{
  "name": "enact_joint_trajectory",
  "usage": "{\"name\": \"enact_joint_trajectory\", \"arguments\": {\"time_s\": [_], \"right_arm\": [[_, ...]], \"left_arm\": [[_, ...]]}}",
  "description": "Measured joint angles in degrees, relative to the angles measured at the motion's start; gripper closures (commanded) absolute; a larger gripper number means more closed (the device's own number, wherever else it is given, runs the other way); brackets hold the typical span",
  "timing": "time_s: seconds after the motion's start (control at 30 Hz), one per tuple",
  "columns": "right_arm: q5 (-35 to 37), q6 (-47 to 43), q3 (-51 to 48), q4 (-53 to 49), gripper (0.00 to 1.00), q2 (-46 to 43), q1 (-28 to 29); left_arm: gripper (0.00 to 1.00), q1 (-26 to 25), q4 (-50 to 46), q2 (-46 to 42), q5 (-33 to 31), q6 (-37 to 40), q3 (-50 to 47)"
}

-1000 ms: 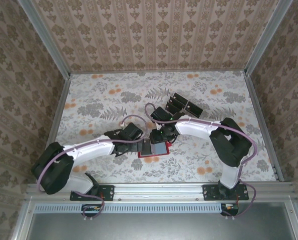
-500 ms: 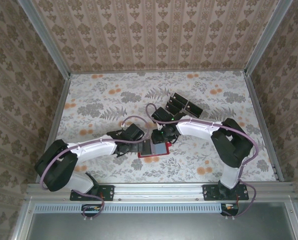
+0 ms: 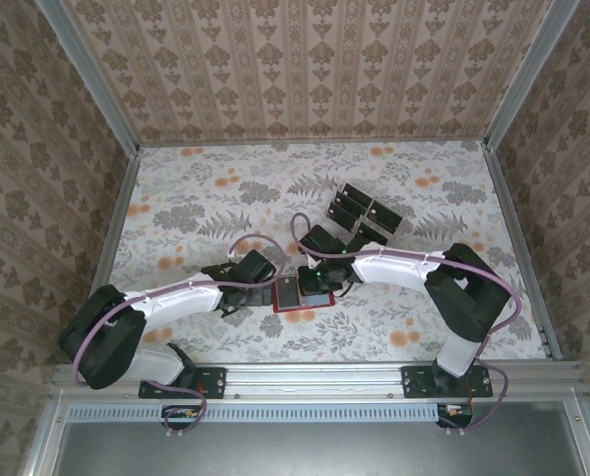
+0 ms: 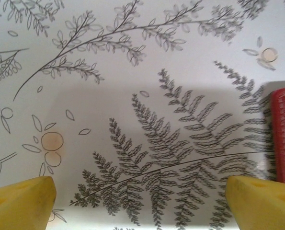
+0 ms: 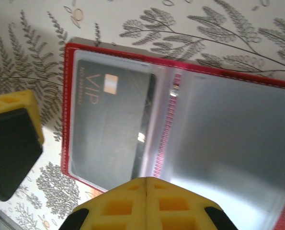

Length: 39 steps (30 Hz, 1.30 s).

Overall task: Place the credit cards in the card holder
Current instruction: Flip over the card slot in the card holder.

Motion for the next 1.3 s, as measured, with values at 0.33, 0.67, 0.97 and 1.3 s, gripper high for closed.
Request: {"name": "enact_joint_trajectory", "arguments": {"time_s": [0.33,0.67,0.97,1.3], "right_arm": [[-0.07,1.40,-0.15,1.97,1.00,2.97,0.37],[-0.44,1.64,-0.35,3.06,1.00,4.33,0.52],[-1.38,2.45,-0.22,4.09,1.00,5.03,1.57],[-1.60,3.08,1.95,4.07,1.00,6.91,2.36]], "left_arm": [[0.00,0.70,1.14,1.33,0.44,0.02,-0.61],[0.00,0.76,1.62,2.47,0.68,0.04,-0.17],[0.00,0.79,0.98,3.72,0.85,0.28,0.85],[0.00,1.51,0.61,4.57,1.84,1.18,1.44]]}}
